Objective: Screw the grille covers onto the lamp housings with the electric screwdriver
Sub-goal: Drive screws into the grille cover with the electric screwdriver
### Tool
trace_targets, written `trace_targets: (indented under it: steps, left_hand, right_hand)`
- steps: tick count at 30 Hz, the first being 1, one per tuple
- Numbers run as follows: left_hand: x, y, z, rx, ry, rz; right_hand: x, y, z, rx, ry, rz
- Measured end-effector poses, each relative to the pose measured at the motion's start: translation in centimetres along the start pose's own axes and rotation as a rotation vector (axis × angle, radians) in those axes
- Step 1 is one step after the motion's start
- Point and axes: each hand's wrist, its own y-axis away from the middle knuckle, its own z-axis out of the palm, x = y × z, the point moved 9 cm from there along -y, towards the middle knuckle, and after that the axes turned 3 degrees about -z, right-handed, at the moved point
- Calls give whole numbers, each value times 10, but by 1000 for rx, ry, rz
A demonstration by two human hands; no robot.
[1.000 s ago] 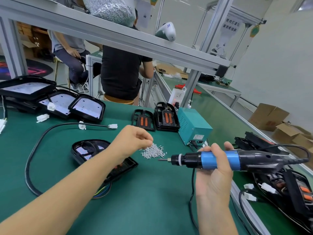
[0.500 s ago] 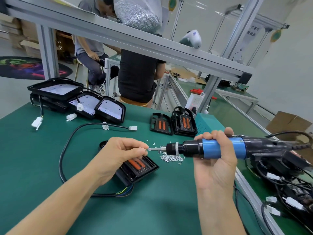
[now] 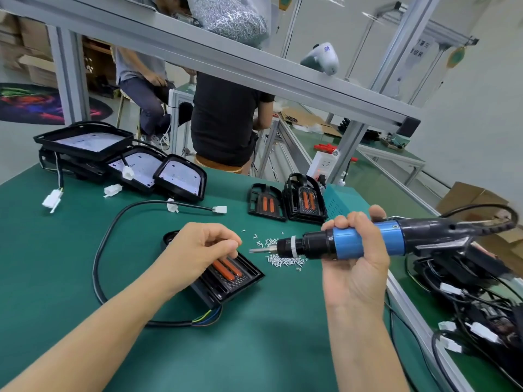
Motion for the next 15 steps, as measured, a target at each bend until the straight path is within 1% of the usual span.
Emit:
trace_targets:
  steps: [3,5,8,11,15]
  left_hand:
    - [4,-6,3,52,-258,63]
    - [2,-5,9,50,-353,71]
    - [-10,3,13,19,-364,45]
    - [-15,9,9,-1,-327,30]
    - [-11,14,12,-6,-367,82]
  right_hand:
    - [2,-5,-10,9,121,-33]
    - [7,-6,-15,12,184,-39]
    - [13,-8,-19,4,222,-39]
    - [18,-8,-18,-42,268,-39]
    - [32,-5,-12,-114,301,15]
